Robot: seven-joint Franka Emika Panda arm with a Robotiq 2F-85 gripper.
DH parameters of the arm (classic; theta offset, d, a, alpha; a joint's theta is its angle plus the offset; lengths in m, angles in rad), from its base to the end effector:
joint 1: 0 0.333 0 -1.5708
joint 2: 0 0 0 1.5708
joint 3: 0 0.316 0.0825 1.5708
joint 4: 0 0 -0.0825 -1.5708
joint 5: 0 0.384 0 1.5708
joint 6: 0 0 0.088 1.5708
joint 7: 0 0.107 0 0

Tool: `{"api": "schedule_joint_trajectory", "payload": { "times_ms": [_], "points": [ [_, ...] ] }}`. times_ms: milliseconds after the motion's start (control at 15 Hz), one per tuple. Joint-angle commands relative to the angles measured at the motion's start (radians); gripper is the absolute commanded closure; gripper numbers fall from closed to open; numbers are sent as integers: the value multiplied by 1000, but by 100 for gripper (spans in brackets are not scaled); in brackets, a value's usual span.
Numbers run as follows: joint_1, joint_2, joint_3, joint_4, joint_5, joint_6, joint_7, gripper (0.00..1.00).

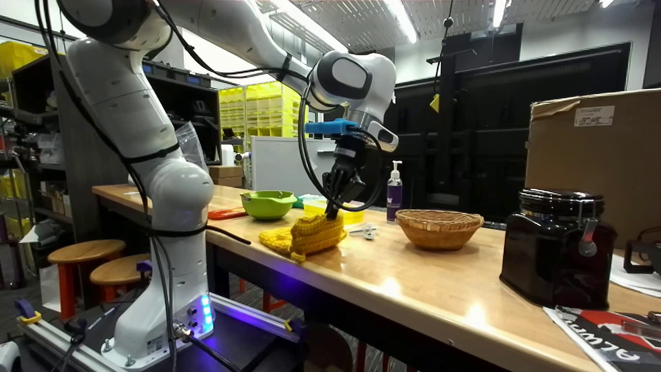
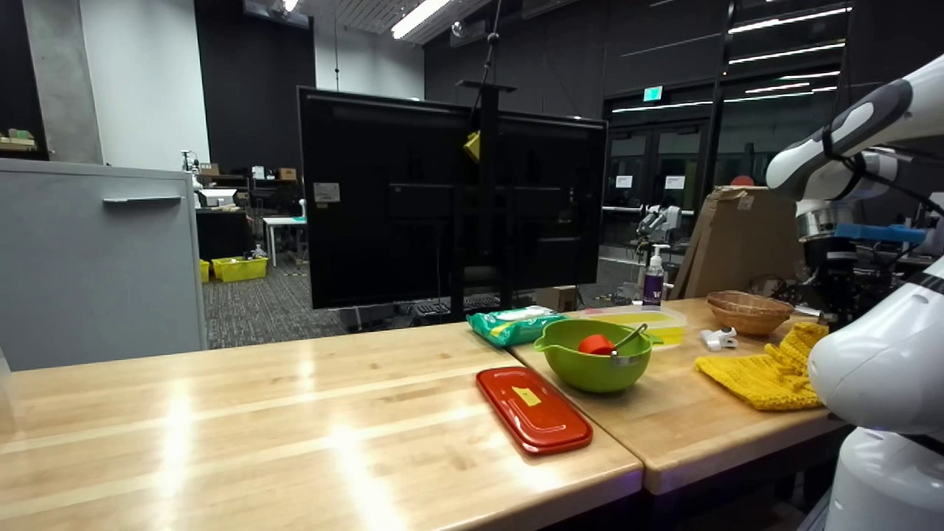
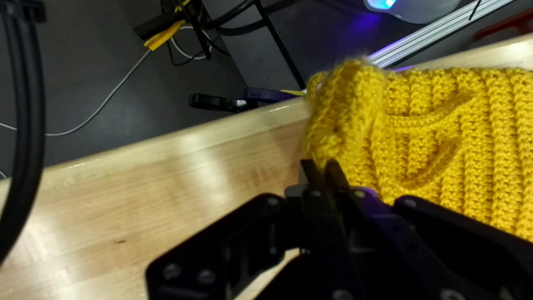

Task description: Move the yellow cloth to the right, then unfold it

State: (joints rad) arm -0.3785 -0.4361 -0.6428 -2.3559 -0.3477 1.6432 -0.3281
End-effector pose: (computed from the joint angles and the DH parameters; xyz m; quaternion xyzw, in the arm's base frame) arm 0.1720 -0.3645 0.4357 -0.9525 0.2510 0.1588 0.0677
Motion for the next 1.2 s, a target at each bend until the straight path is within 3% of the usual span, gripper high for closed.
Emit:
{"api": "schedule_joint_trajectory", "payload": {
  "times_ms": [0,600,1133],
  "points": [
    [-21,60,6,30,-13,6,-16,63],
    [-15,25,83,-22,-5,3,-3,3],
    [-26,-7,118,-162,47,63,-15,0]
  ]
}}
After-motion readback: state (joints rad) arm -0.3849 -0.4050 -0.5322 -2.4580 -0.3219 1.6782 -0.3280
